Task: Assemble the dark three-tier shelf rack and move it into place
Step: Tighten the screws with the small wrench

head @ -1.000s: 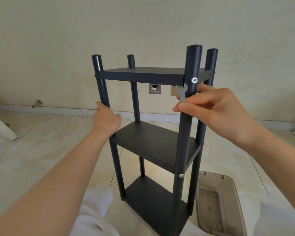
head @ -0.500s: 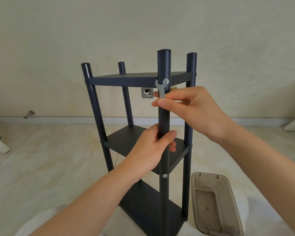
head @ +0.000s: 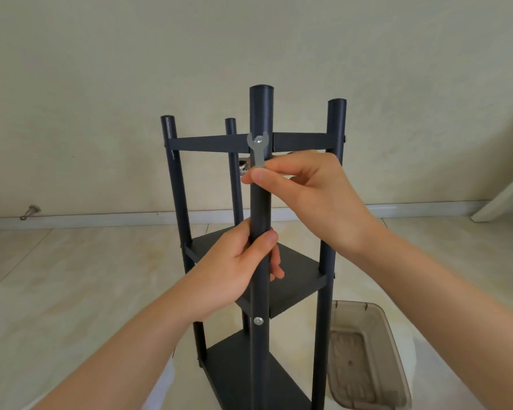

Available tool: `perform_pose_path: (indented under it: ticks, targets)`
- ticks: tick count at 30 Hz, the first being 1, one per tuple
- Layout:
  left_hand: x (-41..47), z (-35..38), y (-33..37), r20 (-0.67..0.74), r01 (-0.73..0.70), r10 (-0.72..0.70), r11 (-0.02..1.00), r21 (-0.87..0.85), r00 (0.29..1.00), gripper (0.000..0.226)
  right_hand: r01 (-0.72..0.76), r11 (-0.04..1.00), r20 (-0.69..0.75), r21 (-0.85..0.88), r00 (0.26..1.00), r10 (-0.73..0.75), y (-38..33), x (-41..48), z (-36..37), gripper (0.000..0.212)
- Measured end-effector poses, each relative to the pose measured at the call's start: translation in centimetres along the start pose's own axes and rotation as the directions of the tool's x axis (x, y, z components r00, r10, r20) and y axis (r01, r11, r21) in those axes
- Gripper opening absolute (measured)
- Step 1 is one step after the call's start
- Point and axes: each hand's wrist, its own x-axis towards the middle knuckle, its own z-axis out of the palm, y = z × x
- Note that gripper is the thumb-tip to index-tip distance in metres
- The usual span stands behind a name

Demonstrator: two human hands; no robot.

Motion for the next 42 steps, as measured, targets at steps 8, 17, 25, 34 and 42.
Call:
perform_pose_path:
  ticks: [8, 17, 25, 34, 42]
  targets:
    - [0.2, -0.1, -0.5, 0.008, 0.026, -0.025, 0.943, -0.331, 1.000, 0.028, -0.050, 0.997, -0.029, 0.062, 0.998, 0.052, -0.3, -0.1, 0.0, 0.017]
    - [0.0, -0.2, -0.5, 0.116, 0.049, 0.008, 0.880, -0.473, 0.993, 0.022, -0.045, 0.994, -0.027, 0.103, 0.998, 0.048, -0.7, -0.3, 0.1, 0.017]
    - [0.1, -0.9, -0.4, 0.000, -0.009, 0.010, 0.900, -0.435, 1.000, 0.027, -0.140, 0.986, 0.032, 0.092, 0.990, 0.137, 0.4, -0.1, -2.0, 0.015]
    - [0.1, -1.9, -0.6, 0.018, 0.007, 0.001, 0.912, -0.409, 1.000, 0.031, -0.250, 0.940, 0.020, -0.234, 0.965, 0.262, 1.9, -0.1, -1.1, 0.028]
    - [0.1, -1.5, -0.3, 0.052, 0.015, 0.006, 0.913, -0.407, 0.999, 0.025, -0.287, 0.952, -0.086, -0.101, 0.956, 0.279, 1.0, 1.2, -0.3, 0.025]
